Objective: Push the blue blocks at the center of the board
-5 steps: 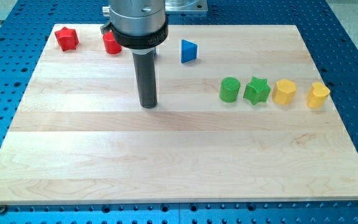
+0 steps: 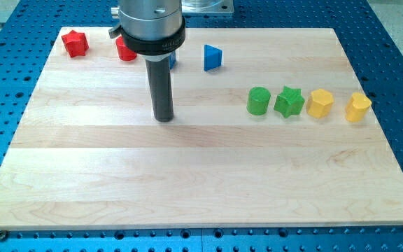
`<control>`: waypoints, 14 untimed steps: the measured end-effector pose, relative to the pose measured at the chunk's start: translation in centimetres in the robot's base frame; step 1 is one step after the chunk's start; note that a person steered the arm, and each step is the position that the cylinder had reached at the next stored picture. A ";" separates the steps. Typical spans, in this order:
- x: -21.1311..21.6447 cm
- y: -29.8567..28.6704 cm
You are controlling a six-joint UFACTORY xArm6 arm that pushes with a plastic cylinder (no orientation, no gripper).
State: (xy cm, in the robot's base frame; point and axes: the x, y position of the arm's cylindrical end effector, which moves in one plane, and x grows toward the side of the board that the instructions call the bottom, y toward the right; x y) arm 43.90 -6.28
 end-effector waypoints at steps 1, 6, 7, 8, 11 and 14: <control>0.4 -0.1; -8.4 -6.0; -11.5 -5.9; -13.5 -5.8; -17.0 0.8; -18.1 7.4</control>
State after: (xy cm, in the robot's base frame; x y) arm 25.85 1.08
